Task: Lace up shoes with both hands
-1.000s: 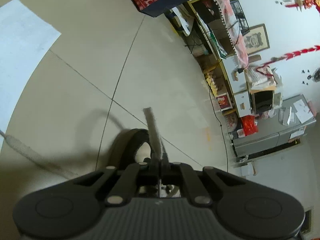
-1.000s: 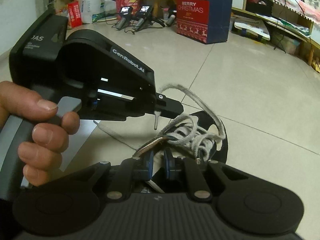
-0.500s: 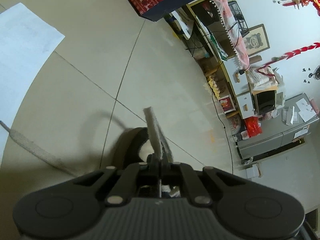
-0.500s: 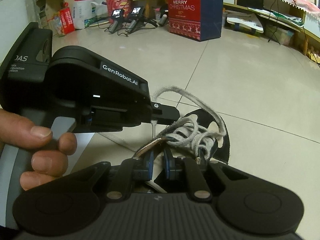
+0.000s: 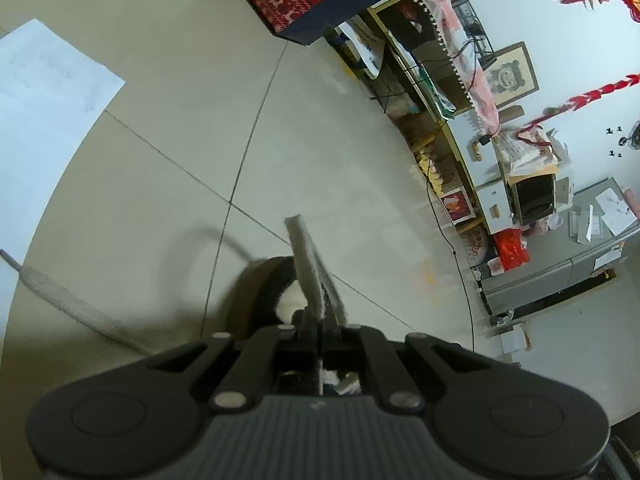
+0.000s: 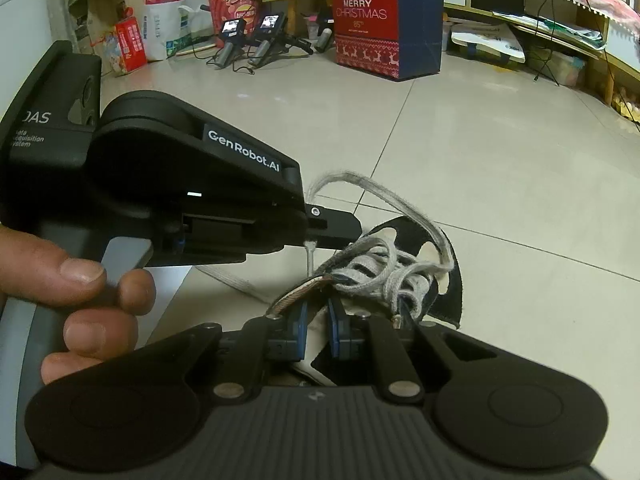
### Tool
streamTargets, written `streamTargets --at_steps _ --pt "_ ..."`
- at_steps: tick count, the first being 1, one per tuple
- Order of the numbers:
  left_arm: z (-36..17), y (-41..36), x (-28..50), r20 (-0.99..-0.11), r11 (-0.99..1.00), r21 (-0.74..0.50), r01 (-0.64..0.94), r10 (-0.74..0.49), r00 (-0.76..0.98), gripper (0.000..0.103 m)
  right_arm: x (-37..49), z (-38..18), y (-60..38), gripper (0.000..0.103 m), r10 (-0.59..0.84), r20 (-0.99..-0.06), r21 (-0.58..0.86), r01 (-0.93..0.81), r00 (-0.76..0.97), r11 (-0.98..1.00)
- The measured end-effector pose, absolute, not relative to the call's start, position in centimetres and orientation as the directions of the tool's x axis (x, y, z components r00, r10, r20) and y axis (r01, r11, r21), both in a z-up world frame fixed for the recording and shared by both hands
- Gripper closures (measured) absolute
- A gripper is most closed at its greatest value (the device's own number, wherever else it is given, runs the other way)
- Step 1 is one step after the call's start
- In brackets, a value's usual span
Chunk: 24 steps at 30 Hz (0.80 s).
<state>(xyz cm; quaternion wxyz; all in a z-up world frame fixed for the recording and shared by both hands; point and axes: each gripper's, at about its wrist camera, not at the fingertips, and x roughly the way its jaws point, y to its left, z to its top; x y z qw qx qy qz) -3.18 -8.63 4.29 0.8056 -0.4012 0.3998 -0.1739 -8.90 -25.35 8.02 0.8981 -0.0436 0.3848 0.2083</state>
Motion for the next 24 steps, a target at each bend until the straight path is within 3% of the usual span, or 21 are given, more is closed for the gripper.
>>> streamTargets --at_steps 24 --pt "4.76 -9.34 -3.85 -0.527 0.677 -0.736 0.023 -0.592 0.61 0.101 -8.38 8.79 -25.19 0.087 0.319 -0.748 0.035 -0.446 0.581 0.894"
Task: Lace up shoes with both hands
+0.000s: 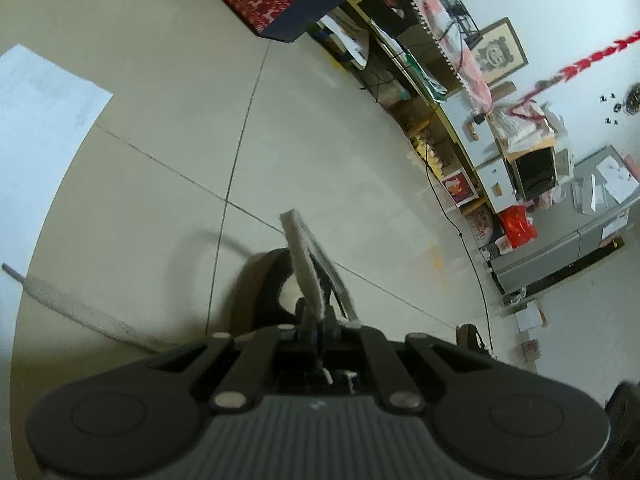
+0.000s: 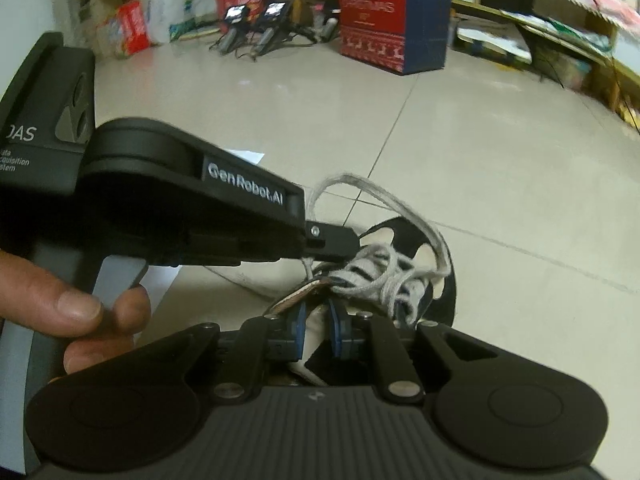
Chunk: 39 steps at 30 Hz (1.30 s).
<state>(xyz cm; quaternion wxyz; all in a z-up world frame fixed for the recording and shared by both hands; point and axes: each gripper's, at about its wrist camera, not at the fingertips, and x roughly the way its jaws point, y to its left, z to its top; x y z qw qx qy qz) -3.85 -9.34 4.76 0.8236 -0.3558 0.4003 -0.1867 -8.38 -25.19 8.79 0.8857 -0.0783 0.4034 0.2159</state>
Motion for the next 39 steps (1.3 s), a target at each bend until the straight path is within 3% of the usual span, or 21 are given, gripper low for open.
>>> streamTargets --at_steps 12,15,24,27,29,31,32,35,39 --pt "5.0 -9.8 -4.5 -0.52 0.704 -0.703 0.099 -0.604 0.604 0.101 -7.1 9.3 -24.8 0.085 0.34 -0.792 0.001 -0.556 0.507 0.831" --pt "5.2 -10.0 -4.6 -0.522 0.712 -0.694 0.111 -0.602 0.604 0.101 -6.7 9.4 -24.7 0.091 0.36 -0.803 0.019 -0.585 0.474 0.811" --pt "5.1 -9.8 -4.4 -0.519 0.705 -0.699 0.12 -0.615 0.594 0.101 -4.9 9.4 -24.7 0.091 0.406 -0.831 0.07 -0.652 0.381 0.755" --pt "5.3 -9.7 -4.1 -0.522 0.699 -0.705 0.121 -0.628 0.577 0.1 -4.5 9.5 -25.1 0.099 0.439 -0.828 0.118 -0.657 0.348 0.744" --pt "5.4 -9.3 -3.6 -0.527 0.682 -0.722 0.115 -0.65 0.547 0.093 -4.8 9.3 -25.2 0.099 0.441 -0.827 0.129 -0.646 0.348 0.753" --pt "6.0 -8.5 -3.2 -0.549 0.683 -0.724 0.096 -0.655 0.52 0.047 -5.1 9.2 -25.4 0.1 0.436 -0.827 0.136 -0.626 0.356 0.768" --pt "6.6 -8.0 -3.4 -0.561 0.703 -0.705 0.095 -0.635 0.532 0.041 -5.2 9.1 -25.5 0.1 0.434 -0.826 0.138 -0.616 0.36 0.775" --pt "8.7 -7.4 -4.8 -0.578 0.763 -0.608 0.217 -0.614 0.538 0.04 -5.6 9.3 -25.4 0.1 0.432 -0.819 0.126 -0.615 0.379 0.779" --pt "10.8 -9.1 -7.2 -0.635 0.796 -0.383 0.469 -0.596 0.492 0.042 -6.1 9.7 -25.3 0.1 0.425 -0.818 0.106 -0.624 0.388 0.774"
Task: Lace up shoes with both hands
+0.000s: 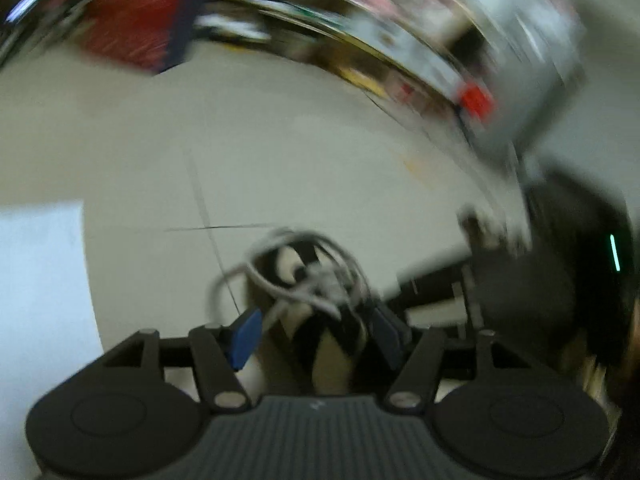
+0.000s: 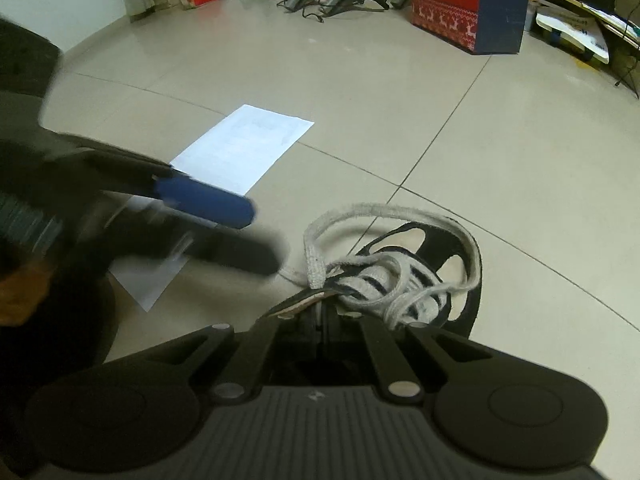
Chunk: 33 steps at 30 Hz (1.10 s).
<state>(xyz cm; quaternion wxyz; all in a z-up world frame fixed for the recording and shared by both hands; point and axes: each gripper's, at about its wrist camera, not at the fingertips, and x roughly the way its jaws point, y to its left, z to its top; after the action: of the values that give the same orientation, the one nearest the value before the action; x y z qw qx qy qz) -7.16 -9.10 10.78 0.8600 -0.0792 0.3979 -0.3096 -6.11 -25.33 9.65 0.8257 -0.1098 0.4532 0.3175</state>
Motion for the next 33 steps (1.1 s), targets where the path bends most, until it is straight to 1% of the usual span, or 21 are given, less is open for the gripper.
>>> streamTargets --at_steps 3,6,9,11,12,13,14,19,23,26,29,31,33 --pt "10.6 -11.0 -8.2 -0.68 0.778 -0.241 0.581 -0.562 0.47 0.043 -6.3 9.9 -25.5 0.1 0.413 -0.832 0.104 -0.628 0.37 0.771" --pt "10.2 -12.8 -9.0 -0.703 0.726 -0.152 0.671 -0.557 0.443 0.041 -6.0 10.6 -26.1 0.1 0.422 -0.84 0.126 -0.634 0.341 0.763" --pt "9.3 -14.1 -9.4 -0.721 0.706 -0.095 0.702 -0.535 0.44 0.041 -4.8 10.8 -26.6 0.1 0.444 -0.848 0.185 -0.624 0.289 0.759" --pt "9.0 -15.0 -8.9 -0.731 0.724 -0.033 0.689 -0.487 0.477 0.043 -4.3 10.8 -26.2 0.1 0.436 -0.86 0.192 -0.623 0.265 0.758" --pt "8.7 -15.4 -8.5 -0.743 0.742 -0.01 0.67 -0.454 0.492 0.064 -4.2 10.8 -25.9 0.1 0.428 -0.866 0.19 -0.623 0.257 0.759" --pt "8.4 -15.7 -8.0 -0.758 0.737 -0.037 0.674 -0.461 0.462 0.072 -4.1 10.9 -25.7 0.1 0.419 -0.872 0.184 -0.622 0.254 0.761" --pt "8.4 -15.8 -7.8 -0.764 0.748 -0.047 0.662 -0.454 0.459 0.075 -4.2 10.9 -25.6 0.1 0.406 -0.877 0.175 -0.618 0.255 0.766" --pt "8.0 -15.6 -7.4 -0.777 0.808 -0.115 0.578 -0.436 0.455 0.085 -6.3 12.1 -27.9 0.1 0.38 -0.889 0.176 -0.575 0.255 0.799" --pt "7.9 -14.5 -6.9 -0.775 0.824 -0.175 0.539 -0.453 0.441 0.085 -9.8 13.2 -30.5 0.1 0.346 -0.902 0.163 -0.54 0.256 0.825" --pt "7.7 -14.2 -7.2 -0.77 0.827 -0.171 0.536 -0.452 0.451 0.084 -12.5 13.3 -32.8 0.1 0.298 -0.923 0.152 -0.481 0.245 0.864" --pt "7.6 -13.8 -7.4 -0.77 0.83 -0.18 0.528 -0.453 0.45 0.084 -15.4 12.8 -35.1 0.1 0.187 -0.956 0.068 -0.45 0.226 0.89" --pt "7.7 -13.6 -7.5 -0.768 0.828 -0.186 0.529 -0.459 0.447 0.083 -16.8 12.2 -36.7 0.1 0.157 -0.966 0.058 -0.421 0.205 0.905" --pt "7.9 -13.6 -7.4 -0.77 0.83 -0.189 0.524 -0.457 0.445 0.082 -17.7 11.2 -37.4 0.1 0.079 -0.973 -0.017 -0.41 0.215 0.912"
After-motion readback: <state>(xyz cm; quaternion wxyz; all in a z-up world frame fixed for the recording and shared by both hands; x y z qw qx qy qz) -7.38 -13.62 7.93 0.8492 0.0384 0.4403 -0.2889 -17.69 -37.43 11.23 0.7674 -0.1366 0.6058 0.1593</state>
